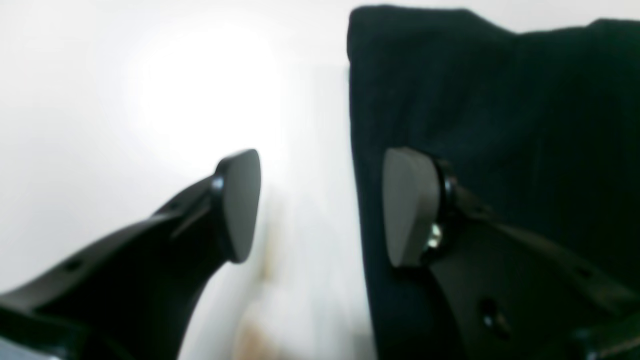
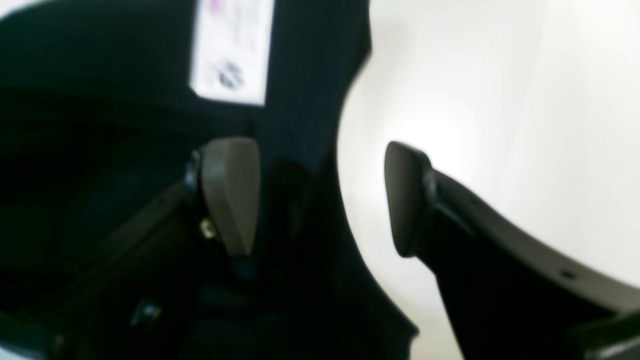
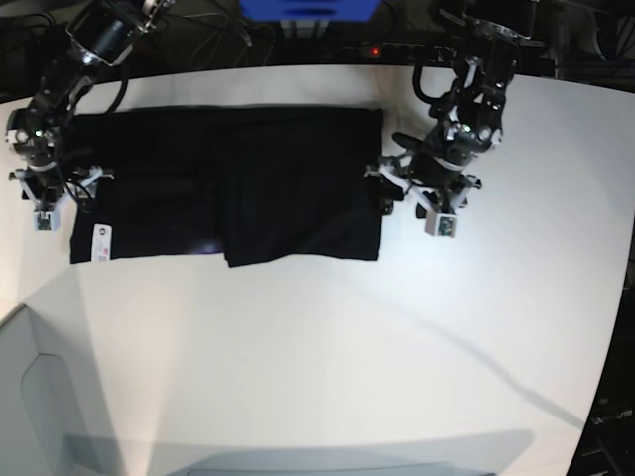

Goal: Fold the T-shirt properly
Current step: 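Release the folded end and raise the left gripper, then grasp the other strip end with the right gripper and fold it over the stack, then press the folded stack with the right gripper and release, then grasp the stack's sides with both grippers and square the bundle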

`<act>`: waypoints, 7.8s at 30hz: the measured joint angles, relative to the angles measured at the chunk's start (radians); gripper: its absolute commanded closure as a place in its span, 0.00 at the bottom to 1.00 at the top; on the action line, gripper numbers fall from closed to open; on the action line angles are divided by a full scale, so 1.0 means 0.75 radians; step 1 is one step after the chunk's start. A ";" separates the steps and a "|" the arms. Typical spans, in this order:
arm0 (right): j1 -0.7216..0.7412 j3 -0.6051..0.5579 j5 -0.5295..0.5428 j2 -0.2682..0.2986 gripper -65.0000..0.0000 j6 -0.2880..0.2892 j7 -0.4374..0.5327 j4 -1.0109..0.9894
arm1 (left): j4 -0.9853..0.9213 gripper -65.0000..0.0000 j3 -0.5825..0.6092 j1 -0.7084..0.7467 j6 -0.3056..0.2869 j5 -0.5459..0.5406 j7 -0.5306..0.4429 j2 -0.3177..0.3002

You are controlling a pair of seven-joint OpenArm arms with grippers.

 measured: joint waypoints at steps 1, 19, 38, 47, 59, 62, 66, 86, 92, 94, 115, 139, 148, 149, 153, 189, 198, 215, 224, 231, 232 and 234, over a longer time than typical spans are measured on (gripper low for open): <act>0.001 0.002 -0.001 0.002 0.38 0.000 -0.002 -0.008 | -0.001 0.42 0.000 0.001 0.000 -0.005 0.001 0.000; 0.023 -0.008 0.112 0.011 0.99 -0.007 0.101 -0.244 | -0.002 0.42 0.000 0.001 0.000 -0.007 0.001 0.000; -0.030 -0.013 0.021 -0.140 1.00 0.002 -0.033 0.248 | -0.101 0.42 0.009 -0.001 -0.001 -0.012 -0.009 0.013; -0.081 -0.092 -0.009 -0.321 1.00 0.003 -0.055 0.505 | -0.104 0.42 0.015 -0.029 0.000 -0.003 -0.001 0.049; -0.193 -0.798 -0.009 -0.323 1.00 0.003 -0.064 0.562 | -0.106 0.42 0.015 -0.025 0.000 -0.002 0.006 0.066; -0.196 -0.953 0.008 -0.326 1.00 0.002 -0.049 0.557 | -0.106 0.42 0.015 -0.024 0.000 -0.002 0.005 0.066; -0.197 -1.130 -0.007 -0.322 1.00 0.003 -0.064 0.519 | -0.106 0.42 0.015 -0.025 0.000 -0.002 0.006 0.063; -0.063 -1.359 -0.006 -0.318 0.82 0.002 -0.052 0.204 | -0.068 0.42 0.005 -0.013 0.002 -0.002 0.011 0.055; -0.079 -1.366 -0.007 -0.317 0.42 0.003 -0.051 0.305 | 0.032 0.42 -0.053 0.032 0.002 -0.013 0.025 0.050; -0.085 -1.366 -0.003 -0.318 0.38 0.003 -0.049 0.402 | 0.063 0.42 -0.107 0.044 0.003 -0.012 0.022 0.049; -0.305 -1.134 0.003 -0.207 0.37 0.002 -0.042 0.542 | 0.240 0.42 -0.910 0.239 0.000 -0.018 0.021 0.075; -0.302 -1.607 0.013 -0.047 0.37 0.002 -0.012 0.586 | 0.241 0.42 -0.976 0.275 -0.001 -0.017 0.019 0.083; -0.244 -1.438 0.009 -0.098 0.37 0.002 0.054 0.511 | 0.301 0.42 -0.979 0.351 -0.001 -0.021 0.026 0.174; -0.240 -1.435 0.006 -0.112 0.37 0.001 0.059 0.478 | 0.301 0.42 -0.979 0.358 0.001 -0.022 0.025 0.180; -0.214 -1.452 0.000 -0.169 0.37 0.003 0.052 0.278 | 0.301 0.42 -0.980 0.398 0.000 -0.020 0.012 0.184; -0.049 -0.935 -0.008 -0.216 0.37 0.003 0.179 0.388 | 0.304 0.35 -0.394 0.398 0.011 -0.533 0.000 0.186; -0.103 -0.824 -0.006 -0.163 0.37 0.002 0.184 0.392 | 0.115 0.35 -0.152 0.220 0.017 -0.481 0.001 0.186; -0.102 -0.733 -0.006 -0.162 0.37 0.002 0.084 0.392 | -0.123 0.37 -0.126 0.128 -0.010 -0.511 -0.056 0.186; -0.092 -0.619 -0.007 -0.173 0.37 0.001 0.078 0.480 | -0.198 0.95 -0.037 0.084 -0.019 -0.516 -0.051 0.180; -0.091 -0.533 -0.003 -0.178 0.37 0.002 0.078 0.492 | -0.241 1.00 -0.001 -0.001 -0.030 -0.537 -0.009 0.120; -0.097 -0.533 -0.006 -0.177 0.37 0.002 0.078 0.492 | -0.246 1.00 0.021 -0.023 -0.030 -0.536 -0.009 0.098; -0.112 -0.537 -0.005 -0.185 0.37 0.002 0.080 0.493 | -0.272 1.00 0.080 -0.070 -0.034 -0.550 -0.015 0.050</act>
